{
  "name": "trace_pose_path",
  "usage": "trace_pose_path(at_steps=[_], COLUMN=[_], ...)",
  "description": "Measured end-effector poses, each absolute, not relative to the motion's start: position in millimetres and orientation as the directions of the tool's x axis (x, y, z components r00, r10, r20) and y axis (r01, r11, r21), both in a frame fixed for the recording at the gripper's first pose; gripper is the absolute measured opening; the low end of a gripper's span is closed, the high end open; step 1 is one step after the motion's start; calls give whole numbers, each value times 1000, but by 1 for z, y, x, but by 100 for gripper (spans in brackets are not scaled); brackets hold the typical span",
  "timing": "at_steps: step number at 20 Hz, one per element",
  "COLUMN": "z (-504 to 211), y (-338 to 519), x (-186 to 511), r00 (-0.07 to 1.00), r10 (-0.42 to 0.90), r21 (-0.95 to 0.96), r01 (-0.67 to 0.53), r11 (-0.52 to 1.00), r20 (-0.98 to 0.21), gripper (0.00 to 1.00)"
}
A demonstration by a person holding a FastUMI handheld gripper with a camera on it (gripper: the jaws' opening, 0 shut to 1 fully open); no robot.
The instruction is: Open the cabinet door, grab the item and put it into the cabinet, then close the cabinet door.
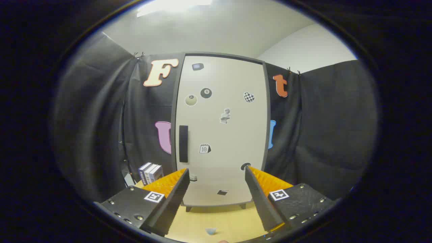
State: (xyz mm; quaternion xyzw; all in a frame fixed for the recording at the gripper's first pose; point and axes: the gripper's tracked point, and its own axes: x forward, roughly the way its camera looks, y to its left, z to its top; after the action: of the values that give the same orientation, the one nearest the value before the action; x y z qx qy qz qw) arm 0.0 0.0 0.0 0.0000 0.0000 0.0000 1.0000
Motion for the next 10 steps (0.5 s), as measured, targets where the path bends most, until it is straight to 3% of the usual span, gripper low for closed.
trace_pose_path(at_steps=[10], z=[-1], y=[3], x=[14], r00=[1000], r10=[-3], r21=[-4], r01=[3], r11=[1000], r20=[-4], gripper=[98])
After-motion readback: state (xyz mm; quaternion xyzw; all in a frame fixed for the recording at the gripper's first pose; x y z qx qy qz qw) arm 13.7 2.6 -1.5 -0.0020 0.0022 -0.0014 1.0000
